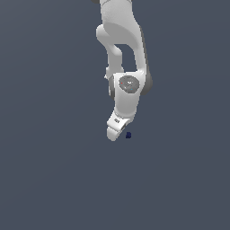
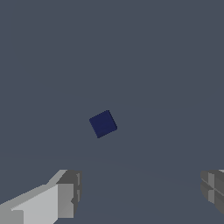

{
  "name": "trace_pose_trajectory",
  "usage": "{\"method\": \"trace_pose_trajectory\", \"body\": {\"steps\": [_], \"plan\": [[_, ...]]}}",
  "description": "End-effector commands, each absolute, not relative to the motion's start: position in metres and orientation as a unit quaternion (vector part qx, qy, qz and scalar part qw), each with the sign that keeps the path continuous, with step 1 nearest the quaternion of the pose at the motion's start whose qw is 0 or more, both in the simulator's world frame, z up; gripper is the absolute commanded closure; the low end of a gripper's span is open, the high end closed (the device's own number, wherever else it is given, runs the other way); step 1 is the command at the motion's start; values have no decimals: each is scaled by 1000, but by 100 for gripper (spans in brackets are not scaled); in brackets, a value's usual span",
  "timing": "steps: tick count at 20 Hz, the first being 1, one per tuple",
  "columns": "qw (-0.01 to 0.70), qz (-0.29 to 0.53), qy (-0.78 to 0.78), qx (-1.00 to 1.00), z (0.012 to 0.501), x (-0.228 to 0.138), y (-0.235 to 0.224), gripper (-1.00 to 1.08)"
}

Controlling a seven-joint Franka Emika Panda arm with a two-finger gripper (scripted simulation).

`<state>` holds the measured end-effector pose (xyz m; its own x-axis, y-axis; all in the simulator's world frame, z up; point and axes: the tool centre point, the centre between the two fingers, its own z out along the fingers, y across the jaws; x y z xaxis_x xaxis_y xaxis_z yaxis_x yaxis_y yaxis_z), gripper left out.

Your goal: Pick up the object and move it to a goal position.

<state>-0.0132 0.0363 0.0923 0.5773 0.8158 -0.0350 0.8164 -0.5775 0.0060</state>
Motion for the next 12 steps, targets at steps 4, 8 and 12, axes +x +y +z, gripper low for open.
{"method": "trace_pose_trajectory", "body": {"steps": [4, 8, 12], "plan": [[7, -10, 538, 843, 80, -16, 52, -92], [4, -6, 583, 812, 73, -18, 62, -92], [2, -3, 615, 788, 68, -19, 70, -92]]}}
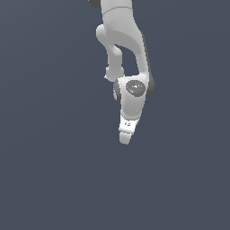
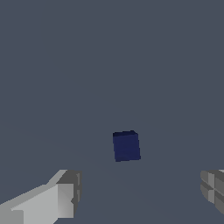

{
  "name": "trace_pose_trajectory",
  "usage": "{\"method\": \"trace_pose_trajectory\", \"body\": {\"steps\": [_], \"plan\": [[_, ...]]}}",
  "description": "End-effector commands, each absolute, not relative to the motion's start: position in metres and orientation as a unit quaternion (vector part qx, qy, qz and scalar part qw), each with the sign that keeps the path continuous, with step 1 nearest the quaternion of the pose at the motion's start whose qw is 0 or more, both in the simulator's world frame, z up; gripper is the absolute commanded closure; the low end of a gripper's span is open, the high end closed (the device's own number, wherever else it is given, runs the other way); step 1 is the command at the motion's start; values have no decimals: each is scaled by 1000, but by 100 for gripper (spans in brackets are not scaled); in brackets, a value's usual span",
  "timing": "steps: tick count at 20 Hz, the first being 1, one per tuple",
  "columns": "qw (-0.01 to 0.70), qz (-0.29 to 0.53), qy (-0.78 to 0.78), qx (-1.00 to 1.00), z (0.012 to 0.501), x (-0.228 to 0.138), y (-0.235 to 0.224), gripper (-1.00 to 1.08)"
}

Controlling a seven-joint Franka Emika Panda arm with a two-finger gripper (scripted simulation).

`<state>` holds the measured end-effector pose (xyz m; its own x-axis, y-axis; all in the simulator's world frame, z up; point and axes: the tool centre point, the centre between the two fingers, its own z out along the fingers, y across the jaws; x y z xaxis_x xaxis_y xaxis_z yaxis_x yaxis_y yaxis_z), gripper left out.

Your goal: Pick up the object and move it to a goal position.

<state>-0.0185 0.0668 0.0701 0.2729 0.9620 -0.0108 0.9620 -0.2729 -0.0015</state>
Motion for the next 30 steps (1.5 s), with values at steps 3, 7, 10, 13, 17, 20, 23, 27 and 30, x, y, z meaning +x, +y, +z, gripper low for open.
{"method": "trace_pose_trajectory", "body": {"steps": [3, 7, 10, 13, 17, 20, 23, 27, 30], "plan": [[1, -2, 632, 775, 66, -20, 74, -92], [0, 0, 645, 764, 64, -20, 77, -92], [0, 0, 648, 762, 63, -21, 78, -92], [0, 0, 646, 763, 62, -21, 77, -92], [0, 0, 647, 763, 52, -21, 77, -92], [0, 0, 647, 762, 37, -22, 77, -92], [0, 0, 648, 762, 23, -22, 78, -92], [0, 0, 648, 761, 14, -21, 78, -92], [0, 0, 648, 761, 13, -21, 78, 108]]}}
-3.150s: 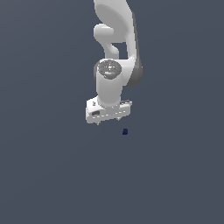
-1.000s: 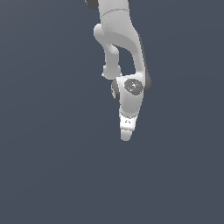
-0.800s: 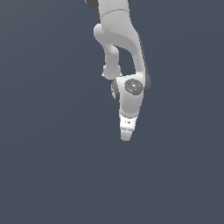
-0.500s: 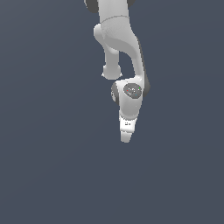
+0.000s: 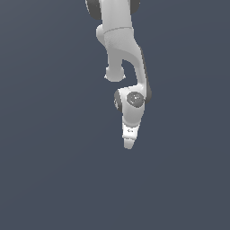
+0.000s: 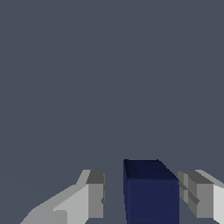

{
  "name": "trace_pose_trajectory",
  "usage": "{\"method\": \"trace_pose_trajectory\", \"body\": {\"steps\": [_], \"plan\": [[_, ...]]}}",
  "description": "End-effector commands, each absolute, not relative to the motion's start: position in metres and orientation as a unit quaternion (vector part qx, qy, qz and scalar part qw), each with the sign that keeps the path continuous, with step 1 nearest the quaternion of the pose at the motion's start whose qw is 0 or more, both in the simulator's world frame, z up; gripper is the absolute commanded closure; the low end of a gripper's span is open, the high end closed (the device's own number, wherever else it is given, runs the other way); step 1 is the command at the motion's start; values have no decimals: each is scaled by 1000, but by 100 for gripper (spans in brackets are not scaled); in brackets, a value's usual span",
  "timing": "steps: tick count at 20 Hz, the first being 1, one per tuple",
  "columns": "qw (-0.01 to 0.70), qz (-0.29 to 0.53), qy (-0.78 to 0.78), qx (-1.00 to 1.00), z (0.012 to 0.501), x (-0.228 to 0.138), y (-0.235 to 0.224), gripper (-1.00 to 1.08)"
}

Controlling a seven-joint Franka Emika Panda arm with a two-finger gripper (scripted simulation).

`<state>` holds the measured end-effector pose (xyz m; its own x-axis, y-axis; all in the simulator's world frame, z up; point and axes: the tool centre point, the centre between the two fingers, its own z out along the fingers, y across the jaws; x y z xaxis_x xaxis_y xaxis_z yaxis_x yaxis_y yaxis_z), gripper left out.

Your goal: Pick up the object and move it to a goal position.

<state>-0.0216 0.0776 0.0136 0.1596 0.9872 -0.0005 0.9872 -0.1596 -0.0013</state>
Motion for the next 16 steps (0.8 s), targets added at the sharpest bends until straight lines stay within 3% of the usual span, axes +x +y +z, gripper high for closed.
{"method": "trace_pose_trajectory", "body": {"steps": [1, 16], "plan": [[0, 0, -648, -761, 13, -21, 78, 108], [0, 0, -648, -761, 24, -16, 68, 108]]}}
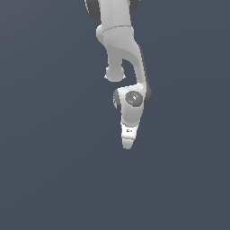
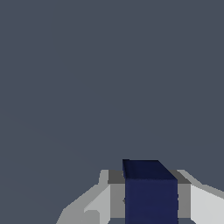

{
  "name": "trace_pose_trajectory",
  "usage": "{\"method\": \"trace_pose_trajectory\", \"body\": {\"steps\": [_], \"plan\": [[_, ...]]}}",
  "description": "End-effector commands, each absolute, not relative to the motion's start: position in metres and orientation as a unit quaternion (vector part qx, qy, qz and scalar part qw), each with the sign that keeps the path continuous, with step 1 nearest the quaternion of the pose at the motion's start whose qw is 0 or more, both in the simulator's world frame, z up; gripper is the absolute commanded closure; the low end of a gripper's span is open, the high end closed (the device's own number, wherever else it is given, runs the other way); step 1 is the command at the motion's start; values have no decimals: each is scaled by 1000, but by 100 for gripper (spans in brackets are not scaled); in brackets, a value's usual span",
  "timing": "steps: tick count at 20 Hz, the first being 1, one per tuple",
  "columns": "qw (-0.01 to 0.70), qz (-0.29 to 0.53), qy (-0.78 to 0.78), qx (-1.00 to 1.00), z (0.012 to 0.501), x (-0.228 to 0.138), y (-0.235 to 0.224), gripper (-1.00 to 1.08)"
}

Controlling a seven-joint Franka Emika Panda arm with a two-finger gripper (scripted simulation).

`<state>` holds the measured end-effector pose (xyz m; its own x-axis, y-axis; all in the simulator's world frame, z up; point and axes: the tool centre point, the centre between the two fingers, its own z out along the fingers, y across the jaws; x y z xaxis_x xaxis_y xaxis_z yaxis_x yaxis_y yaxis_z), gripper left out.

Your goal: Pick up the object and move it to a goal position.

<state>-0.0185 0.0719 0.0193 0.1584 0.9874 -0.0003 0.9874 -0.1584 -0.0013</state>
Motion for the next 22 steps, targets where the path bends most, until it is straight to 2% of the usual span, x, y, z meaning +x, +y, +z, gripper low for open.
{"method": "trace_pose_trajectory", "body": {"steps": [1, 8, 22], "plan": [[0, 0, -648, -761, 27, -15, 64, 108], [0, 0, -648, -761, 68, 3, 26, 108], [1, -1, -649, -761, 181, 56, -79, 108]]}}
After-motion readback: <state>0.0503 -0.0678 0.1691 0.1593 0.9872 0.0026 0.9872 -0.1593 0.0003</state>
